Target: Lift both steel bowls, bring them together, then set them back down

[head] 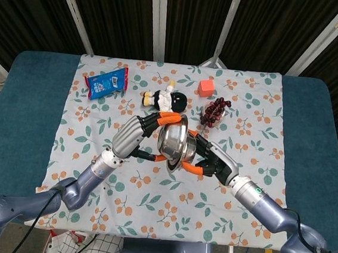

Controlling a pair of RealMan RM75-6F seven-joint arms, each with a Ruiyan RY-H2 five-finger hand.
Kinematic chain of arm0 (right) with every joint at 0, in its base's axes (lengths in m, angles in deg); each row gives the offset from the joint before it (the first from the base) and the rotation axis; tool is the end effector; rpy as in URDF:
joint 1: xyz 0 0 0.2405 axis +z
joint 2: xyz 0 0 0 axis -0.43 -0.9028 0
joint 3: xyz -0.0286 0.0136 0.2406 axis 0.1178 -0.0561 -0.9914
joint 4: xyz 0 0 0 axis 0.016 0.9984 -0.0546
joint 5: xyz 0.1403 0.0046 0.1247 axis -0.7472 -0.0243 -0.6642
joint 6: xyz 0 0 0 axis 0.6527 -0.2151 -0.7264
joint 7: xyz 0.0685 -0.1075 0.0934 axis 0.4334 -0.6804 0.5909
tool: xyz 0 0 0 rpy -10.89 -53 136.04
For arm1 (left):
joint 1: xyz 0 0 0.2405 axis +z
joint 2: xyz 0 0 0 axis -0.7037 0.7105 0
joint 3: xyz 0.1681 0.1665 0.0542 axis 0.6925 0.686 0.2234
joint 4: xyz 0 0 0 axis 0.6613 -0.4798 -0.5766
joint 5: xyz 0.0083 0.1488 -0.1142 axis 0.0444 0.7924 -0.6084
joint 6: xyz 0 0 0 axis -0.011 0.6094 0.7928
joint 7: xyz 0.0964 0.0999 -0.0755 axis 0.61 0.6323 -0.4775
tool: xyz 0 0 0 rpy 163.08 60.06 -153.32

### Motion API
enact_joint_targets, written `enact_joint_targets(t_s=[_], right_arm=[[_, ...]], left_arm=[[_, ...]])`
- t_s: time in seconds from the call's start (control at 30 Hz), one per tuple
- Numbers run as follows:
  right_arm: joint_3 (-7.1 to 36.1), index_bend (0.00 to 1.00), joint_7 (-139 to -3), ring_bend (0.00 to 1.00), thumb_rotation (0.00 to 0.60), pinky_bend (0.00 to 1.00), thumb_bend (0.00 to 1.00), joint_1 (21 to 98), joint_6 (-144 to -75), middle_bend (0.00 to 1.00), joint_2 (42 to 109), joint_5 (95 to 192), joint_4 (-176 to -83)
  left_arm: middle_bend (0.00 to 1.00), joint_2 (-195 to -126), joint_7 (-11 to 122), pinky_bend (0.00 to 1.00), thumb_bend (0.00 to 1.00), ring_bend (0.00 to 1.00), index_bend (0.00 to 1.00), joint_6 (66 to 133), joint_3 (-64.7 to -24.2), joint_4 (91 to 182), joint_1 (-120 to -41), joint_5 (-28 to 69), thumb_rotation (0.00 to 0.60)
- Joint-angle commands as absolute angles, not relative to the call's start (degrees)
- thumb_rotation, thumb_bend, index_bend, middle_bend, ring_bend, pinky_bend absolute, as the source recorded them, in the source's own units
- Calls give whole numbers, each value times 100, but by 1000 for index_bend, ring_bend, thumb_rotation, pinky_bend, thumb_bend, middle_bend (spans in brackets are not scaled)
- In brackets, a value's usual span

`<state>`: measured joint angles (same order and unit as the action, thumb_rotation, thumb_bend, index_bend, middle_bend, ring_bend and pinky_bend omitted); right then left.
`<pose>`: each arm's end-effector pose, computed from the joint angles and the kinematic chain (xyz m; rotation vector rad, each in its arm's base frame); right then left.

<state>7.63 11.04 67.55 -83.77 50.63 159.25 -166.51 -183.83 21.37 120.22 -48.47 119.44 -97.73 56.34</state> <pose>-0.0728 -0.3070 0.1005 -1.0964 2.4476 -1.3910 -0.0202 0.3428 0.0087 -1.7807 -0.8347 -2.1085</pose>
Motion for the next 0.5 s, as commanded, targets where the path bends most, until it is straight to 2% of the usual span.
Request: enact_joint_targets(t_s=[0.03, 0.5], right_arm=[[746, 952, 1103, 888, 600, 1000, 353, 6738, -8380, 833, 5038, 15896, -16648], [764, 952, 1692, 888, 600, 1000, 353, 6592, -8359, 833, 4870, 16212, -16296]], left_arm=[[619, -18368, 2145, 712, 420, 510, 566, 12085, -4820, 11979, -9769, 5655, 600], [619, -17957, 2376, 712, 422, 509, 566, 12251, -4699, 12599, -9659, 5743, 600]])
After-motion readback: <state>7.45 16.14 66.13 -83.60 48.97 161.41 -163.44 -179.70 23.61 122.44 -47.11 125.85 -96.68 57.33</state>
